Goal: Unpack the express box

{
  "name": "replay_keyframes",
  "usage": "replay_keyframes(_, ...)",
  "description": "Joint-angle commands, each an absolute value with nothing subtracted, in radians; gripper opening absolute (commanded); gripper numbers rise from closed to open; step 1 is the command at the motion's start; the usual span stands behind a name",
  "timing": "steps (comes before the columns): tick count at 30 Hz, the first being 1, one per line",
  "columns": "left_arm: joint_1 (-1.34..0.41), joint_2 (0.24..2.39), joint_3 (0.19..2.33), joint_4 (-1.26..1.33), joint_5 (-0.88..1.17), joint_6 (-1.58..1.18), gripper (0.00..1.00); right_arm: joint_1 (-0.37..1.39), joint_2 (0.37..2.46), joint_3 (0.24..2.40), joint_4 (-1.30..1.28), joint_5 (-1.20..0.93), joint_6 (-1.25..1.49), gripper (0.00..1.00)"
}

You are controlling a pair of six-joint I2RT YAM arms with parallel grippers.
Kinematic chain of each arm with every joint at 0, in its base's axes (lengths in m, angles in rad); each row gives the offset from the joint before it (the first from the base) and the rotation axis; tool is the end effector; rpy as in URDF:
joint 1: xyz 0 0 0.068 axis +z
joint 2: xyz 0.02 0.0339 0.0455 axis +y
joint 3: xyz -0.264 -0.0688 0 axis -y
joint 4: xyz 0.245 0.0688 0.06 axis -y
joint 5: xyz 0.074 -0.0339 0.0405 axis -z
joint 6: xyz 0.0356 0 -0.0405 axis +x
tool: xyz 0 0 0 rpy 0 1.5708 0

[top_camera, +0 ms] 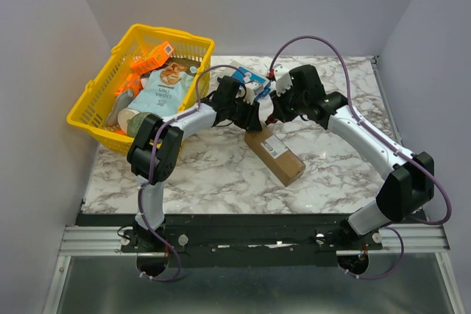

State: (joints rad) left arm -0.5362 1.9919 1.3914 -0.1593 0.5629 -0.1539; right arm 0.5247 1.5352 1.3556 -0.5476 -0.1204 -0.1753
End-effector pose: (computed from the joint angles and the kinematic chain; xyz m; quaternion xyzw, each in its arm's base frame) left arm 0.3681 -0.2408 0.1938 0.2753 0.8459 -0.3684 0.2703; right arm 0.2956 0.1761 0.3199 -0.3354 0.8470 0.1251 0.3929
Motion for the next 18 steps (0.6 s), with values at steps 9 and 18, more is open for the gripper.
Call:
replay_keyframes(9, -0.545, 2.097, 1.344, -0.314, 0.454, -0.084, 0.38, 0.534, 1.502, 1.41, -0.583, -0.117, -0.187, 0.0)
replay_keyframes(18, -0.545, 2.102, 1.348, -0.316, 0.454, -0.083, 0.38, 0.535, 1.503, 1.424, -0.595, -0.138, -0.178, 0.0)
